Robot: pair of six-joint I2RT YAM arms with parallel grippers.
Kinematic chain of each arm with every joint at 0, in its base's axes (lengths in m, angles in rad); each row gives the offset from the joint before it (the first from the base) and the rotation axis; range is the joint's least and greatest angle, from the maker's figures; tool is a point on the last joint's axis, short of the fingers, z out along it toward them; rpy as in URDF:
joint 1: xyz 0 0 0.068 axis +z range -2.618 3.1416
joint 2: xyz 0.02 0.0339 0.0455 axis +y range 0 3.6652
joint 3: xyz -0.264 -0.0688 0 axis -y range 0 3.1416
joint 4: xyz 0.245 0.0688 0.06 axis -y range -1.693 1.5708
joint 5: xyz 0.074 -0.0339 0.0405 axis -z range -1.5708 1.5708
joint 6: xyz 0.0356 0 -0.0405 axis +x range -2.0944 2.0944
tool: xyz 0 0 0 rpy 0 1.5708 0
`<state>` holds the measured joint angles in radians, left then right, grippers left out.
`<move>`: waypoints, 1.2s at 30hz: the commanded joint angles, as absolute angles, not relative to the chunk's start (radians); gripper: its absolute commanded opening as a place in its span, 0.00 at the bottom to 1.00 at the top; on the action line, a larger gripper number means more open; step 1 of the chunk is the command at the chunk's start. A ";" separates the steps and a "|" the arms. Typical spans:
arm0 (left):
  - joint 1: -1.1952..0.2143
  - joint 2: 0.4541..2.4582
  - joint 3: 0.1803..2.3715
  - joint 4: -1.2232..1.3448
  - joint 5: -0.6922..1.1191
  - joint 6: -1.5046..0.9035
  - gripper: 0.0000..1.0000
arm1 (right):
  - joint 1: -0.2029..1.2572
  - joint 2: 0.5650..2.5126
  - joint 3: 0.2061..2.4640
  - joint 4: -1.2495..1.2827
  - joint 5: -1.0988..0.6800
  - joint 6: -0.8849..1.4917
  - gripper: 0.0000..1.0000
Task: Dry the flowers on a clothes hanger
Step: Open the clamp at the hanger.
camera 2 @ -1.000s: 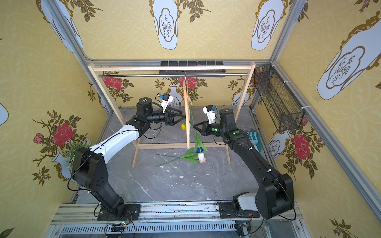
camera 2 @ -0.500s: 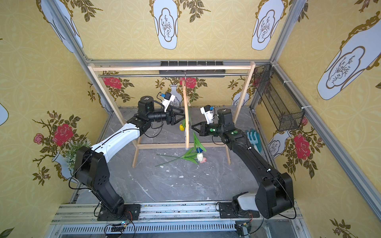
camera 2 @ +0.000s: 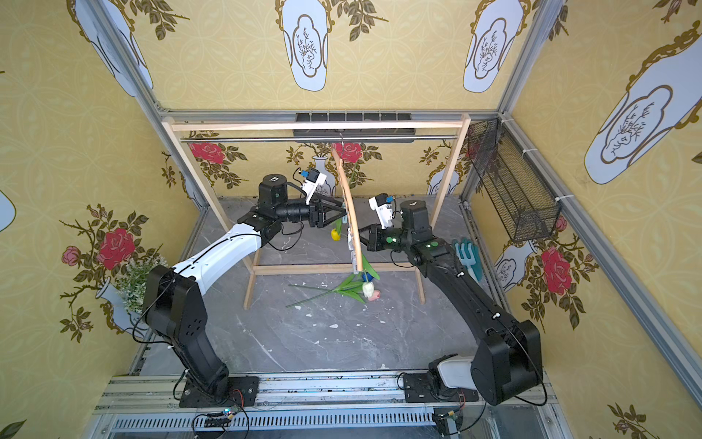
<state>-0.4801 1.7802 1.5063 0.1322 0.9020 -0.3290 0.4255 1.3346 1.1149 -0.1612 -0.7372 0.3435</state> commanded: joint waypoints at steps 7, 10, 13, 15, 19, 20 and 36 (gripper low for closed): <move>-0.485 1.792 1.522 0.123 0.913 -0.303 0.55 | 0.429 1.330 1.121 -0.156 -0.730 0.341 0.00; -0.486 1.795 1.526 0.123 0.905 -0.301 0.53 | 0.431 1.330 1.120 -0.155 -0.732 0.341 0.00; -0.486 1.800 1.532 0.111 0.899 -0.296 0.57 | 0.434 1.325 1.117 -0.153 -0.733 0.340 0.00; -0.486 1.801 1.532 0.109 0.897 -0.293 0.62 | 0.434 1.323 1.116 -0.152 -0.735 0.339 0.00; -0.486 1.803 1.531 0.109 0.899 -0.296 0.62 | 0.435 1.324 1.112 -0.149 -0.736 0.341 0.00; -0.485 1.803 1.531 0.109 0.899 -0.296 0.62 | 0.436 1.321 1.109 -0.147 -0.738 0.342 0.00; -0.486 1.807 1.523 0.138 0.911 -0.318 0.45 | 0.440 1.313 1.094 -0.136 -0.739 0.347 0.00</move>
<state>-0.4858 1.7988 1.5284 0.1070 0.9012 -0.3161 0.4385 1.3197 1.0954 -0.1604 -0.7422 0.3450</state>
